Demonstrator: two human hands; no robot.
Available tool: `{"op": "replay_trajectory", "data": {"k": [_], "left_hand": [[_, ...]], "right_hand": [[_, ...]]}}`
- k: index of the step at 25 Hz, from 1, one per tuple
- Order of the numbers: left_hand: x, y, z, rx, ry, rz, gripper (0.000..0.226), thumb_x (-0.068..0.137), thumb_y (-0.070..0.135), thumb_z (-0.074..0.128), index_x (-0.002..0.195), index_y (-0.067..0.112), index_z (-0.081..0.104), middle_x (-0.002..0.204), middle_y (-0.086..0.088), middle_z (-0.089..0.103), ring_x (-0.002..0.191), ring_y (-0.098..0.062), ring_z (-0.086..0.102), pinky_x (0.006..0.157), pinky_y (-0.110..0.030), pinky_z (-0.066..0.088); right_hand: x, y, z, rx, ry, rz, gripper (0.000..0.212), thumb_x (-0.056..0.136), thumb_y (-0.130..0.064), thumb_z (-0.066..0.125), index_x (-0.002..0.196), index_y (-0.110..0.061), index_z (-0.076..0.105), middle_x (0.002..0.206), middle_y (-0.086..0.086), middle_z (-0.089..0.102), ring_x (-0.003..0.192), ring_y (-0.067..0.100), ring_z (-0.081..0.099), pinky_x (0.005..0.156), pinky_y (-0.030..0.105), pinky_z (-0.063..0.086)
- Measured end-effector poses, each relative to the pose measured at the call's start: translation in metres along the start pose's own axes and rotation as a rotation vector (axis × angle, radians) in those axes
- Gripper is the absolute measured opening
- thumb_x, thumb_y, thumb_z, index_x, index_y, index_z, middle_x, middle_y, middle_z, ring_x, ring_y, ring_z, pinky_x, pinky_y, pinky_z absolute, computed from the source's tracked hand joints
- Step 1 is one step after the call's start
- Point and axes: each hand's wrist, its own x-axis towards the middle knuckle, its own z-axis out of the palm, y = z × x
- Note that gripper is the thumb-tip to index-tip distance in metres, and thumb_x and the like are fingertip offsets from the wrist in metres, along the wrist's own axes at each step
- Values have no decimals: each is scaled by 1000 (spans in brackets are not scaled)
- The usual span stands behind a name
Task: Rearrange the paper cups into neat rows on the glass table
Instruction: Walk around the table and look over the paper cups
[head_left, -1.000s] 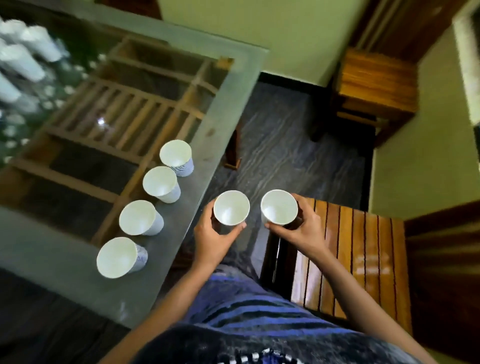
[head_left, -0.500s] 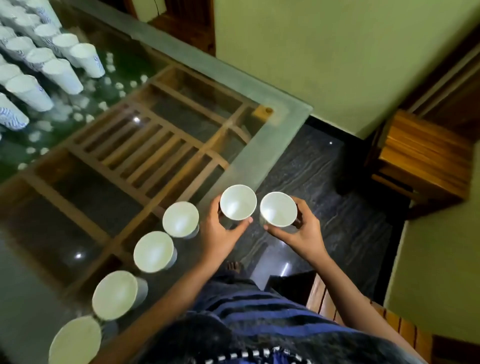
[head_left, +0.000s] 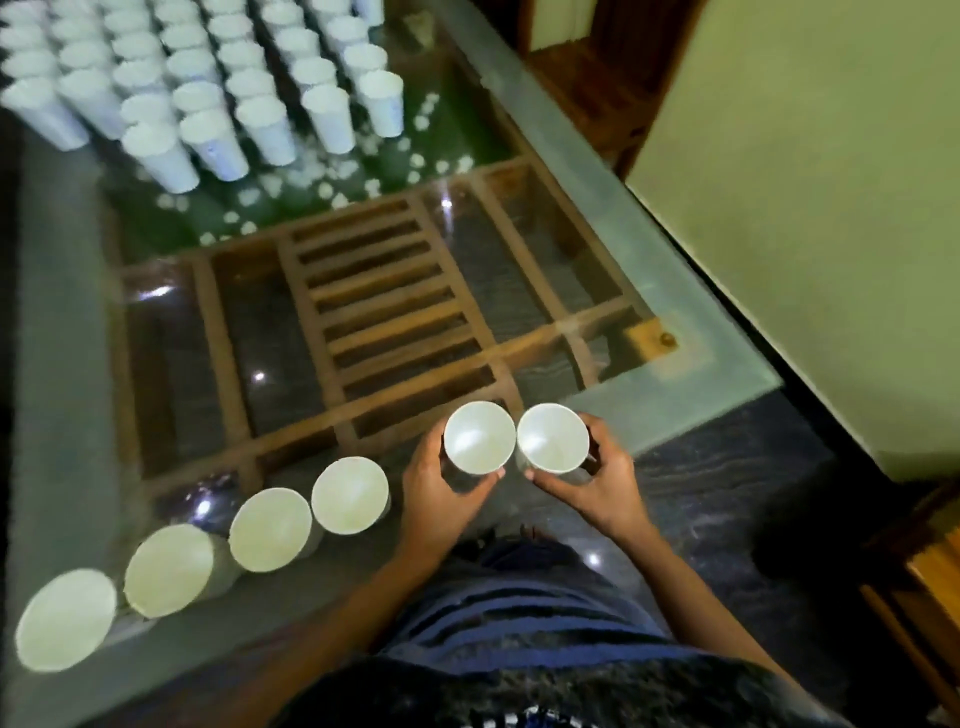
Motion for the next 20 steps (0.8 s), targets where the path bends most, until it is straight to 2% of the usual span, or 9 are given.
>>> {"op": "replay_trajectory", "data": {"k": [4, 7, 9, 13, 16, 20], "left_hand": [[-16, 0, 17, -44, 239, -131, 76, 62, 15, 83, 128, 19, 45, 128, 4, 51, 121, -11, 44, 99, -28, 37], [-27, -3, 24, -51, 400, -236, 76, 62, 15, 83, 128, 22, 46, 127, 6, 52, 120, -12, 44, 100, -31, 37], [-34, -3, 27, -65, 480, -266, 75, 63, 15, 83, 126, 27, 45, 124, 10, 50, 119, -11, 44, 100, -32, 37], [-39, -6, 31, -114, 534, -311, 74, 63, 14, 83, 124, 30, 44, 122, 13, 50, 120, -14, 46, 100, -32, 38], [-34, -8, 29, -104, 523, -314, 75, 63, 15, 83, 128, 21, 47, 124, 8, 52, 121, -16, 47, 102, -38, 41], [-31, -11, 26, -111, 506, -317, 77, 63, 18, 83, 130, 18, 46, 128, 0, 54, 122, -19, 48, 102, -41, 42]], "right_hand": [[40, 4, -22, -34, -289, -63, 66, 57, -24, 87, 105, -45, 47, 108, -27, 53, 104, -9, 53, 81, 4, 44], [53, 7, -21, -31, -420, -103, 68, 58, -20, 87, 107, -44, 46, 110, -30, 51, 107, -15, 48, 81, 2, 42], [56, 9, -17, -28, -494, -128, 69, 58, -20, 86, 109, -42, 46, 112, -29, 51, 108, -12, 49, 83, 4, 43], [61, 9, -4, -26, -580, -155, 70, 58, -20, 87, 112, -39, 46, 117, -24, 51, 111, 0, 51, 90, 12, 45], [66, 9, 3, -27, -574, -161, 72, 58, -21, 87, 115, -37, 45, 118, -18, 53, 112, 6, 51, 92, 20, 47], [69, 7, 10, -53, -578, -183, 72, 58, -25, 87, 114, -41, 45, 118, -25, 51, 112, -1, 51, 89, 11, 46]]}}
